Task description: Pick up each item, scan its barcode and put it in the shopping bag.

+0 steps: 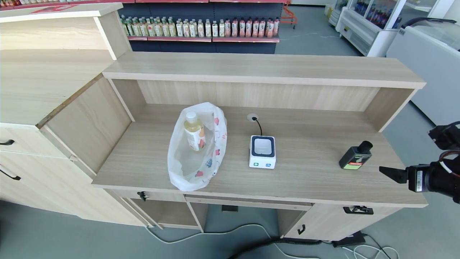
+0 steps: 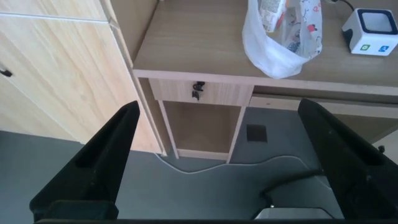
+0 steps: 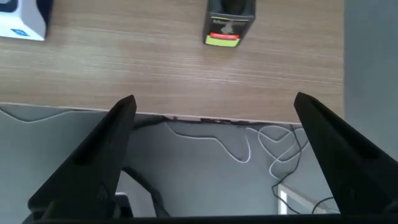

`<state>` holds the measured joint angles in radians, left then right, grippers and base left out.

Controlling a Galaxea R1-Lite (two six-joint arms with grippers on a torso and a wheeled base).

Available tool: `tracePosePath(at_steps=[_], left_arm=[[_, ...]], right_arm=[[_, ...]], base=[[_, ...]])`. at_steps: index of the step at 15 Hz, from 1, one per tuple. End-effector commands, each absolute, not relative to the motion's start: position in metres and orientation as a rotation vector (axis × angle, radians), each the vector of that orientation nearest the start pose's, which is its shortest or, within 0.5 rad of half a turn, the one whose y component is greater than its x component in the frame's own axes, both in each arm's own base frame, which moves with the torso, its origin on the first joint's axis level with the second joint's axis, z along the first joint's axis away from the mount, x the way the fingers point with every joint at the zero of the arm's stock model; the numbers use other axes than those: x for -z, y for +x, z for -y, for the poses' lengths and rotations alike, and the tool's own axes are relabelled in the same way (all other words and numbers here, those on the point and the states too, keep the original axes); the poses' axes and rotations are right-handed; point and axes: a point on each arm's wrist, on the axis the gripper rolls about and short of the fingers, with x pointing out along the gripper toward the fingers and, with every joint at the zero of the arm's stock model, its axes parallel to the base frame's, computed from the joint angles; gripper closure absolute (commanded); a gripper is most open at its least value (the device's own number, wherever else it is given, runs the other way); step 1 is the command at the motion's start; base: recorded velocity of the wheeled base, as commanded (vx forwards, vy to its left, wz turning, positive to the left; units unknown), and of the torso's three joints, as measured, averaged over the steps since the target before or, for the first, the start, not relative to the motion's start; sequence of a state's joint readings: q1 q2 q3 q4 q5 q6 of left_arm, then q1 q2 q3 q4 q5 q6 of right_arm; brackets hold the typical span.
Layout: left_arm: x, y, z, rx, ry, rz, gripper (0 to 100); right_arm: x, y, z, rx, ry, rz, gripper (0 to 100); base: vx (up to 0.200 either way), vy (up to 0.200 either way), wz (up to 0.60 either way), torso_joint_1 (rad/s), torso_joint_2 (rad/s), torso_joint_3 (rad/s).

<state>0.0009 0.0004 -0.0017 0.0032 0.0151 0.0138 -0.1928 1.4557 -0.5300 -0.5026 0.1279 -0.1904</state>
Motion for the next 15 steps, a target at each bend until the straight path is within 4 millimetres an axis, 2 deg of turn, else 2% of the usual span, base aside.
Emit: tracePosePath(at_steps=[1, 4, 6, 10, 13, 15], left_arm=[[-0.076, -0.023, 0.000, -0.017, 0.014, -0.002, 0], [-0.076, -0.023, 0.000, -0.017, 0.014, -0.002, 0], [-0.076, -0.023, 0.000, -0.017, 0.014, -0.002, 0], [-0.076, -0.023, 0.000, -0.018, 0.011, -0.002, 0], [-0.076, -0.023, 0.000, -0.018, 0.006, -0.002, 0], [-0.076, -0.023, 0.000, -0.018, 0.006, -0.002, 0]], right_arm=[[-0.148, 0.228, 0.052, 0.049, -0.151, -0.484, 0], [-0.140, 0.245, 0.066, 0.073, -0.269, -0.530, 0], [-0.135, 0.259, 0.067, 0.047, -0.313, -0.546, 0], [-0.113, 0.288, 0.034, -0.122, -0.364, -0.593, 0], [-0.103, 0.315, 0.011, -0.222, -0.406, -0.582, 0], [-0.101, 0.329, 0.006, -0.246, -0.442, -0.569, 0]], base=[[0.000, -0.200, 0.00, 0.002, 0.00, 0.002], [0.000, -0.200, 0.00, 0.001, 0.00, 0.004], [0.000, -0.200, 0.00, 0.010, 0.00, 0.002], [0.000, -0.200, 0.00, 0.004, 0.01, 0.005], [0.000, 0.000, 0.00, 0.000, 0.00, 0.000], [0.000, 0.000, 0.00, 0.000, 0.00, 0.000]])
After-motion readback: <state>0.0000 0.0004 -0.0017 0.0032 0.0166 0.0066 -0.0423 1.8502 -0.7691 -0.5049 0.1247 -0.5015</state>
